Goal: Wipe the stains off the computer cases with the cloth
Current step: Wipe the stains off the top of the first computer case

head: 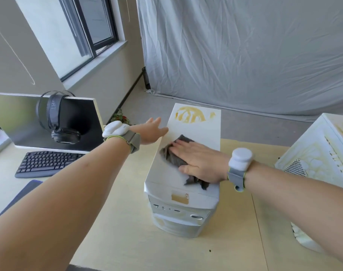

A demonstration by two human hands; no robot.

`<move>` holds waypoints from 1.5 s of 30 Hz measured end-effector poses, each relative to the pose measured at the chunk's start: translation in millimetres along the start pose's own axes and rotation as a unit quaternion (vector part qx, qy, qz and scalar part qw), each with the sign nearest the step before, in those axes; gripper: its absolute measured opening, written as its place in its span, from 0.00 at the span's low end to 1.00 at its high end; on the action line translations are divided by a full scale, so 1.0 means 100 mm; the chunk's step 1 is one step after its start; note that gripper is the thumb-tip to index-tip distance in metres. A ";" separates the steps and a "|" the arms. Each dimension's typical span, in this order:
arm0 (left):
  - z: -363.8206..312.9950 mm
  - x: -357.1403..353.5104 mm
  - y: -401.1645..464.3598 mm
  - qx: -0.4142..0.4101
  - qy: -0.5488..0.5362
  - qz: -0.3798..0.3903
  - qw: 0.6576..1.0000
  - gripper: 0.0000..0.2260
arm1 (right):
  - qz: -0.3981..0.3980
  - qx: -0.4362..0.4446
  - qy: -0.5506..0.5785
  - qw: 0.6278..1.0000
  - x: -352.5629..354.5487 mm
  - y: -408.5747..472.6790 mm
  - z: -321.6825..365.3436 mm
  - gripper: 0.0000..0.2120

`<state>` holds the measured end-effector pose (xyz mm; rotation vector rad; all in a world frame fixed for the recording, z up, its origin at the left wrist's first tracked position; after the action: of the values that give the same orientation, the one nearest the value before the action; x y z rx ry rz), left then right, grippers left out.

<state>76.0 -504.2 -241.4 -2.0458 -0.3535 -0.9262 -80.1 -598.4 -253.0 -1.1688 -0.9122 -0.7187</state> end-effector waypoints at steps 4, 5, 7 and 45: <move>-0.12 0.02 -0.13 -0.052 -0.019 0.011 0.998 0.31 | -0.042 -0.077 0.027 0.996 0.22 0.44 -0.22 0.33; -0.12 0.02 -0.16 -0.052 -0.001 -0.007 0.999 0.33 | -0.065 -0.083 0.031 0.994 0.25 0.52 -0.21 0.34; -0.04 0.03 -0.19 -0.047 0.038 -0.034 0.998 0.40 | -0.084 -0.087 0.024 0.992 0.27 0.62 -0.15 0.35; -0.21 -0.04 0.26 -0.008 0.100 -0.035 0.994 0.42 | -0.131 -0.302 0.142 0.934 0.44 0.42 -1.79 0.26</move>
<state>77.4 -536.6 -251.3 -1.9446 -0.3112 -1.1689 15.9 -761.4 -255.9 -1.4373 -0.6173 -1.4167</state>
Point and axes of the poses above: each hand's wrist, its own y-axis towards the middle knuckle, its own x-axis out of the back of the hand, z = x × y, the point moved 6 cm from there along y, towards the middle knuckle, and after that the axes turned 12 degrees about z, right-handed, at the moved point
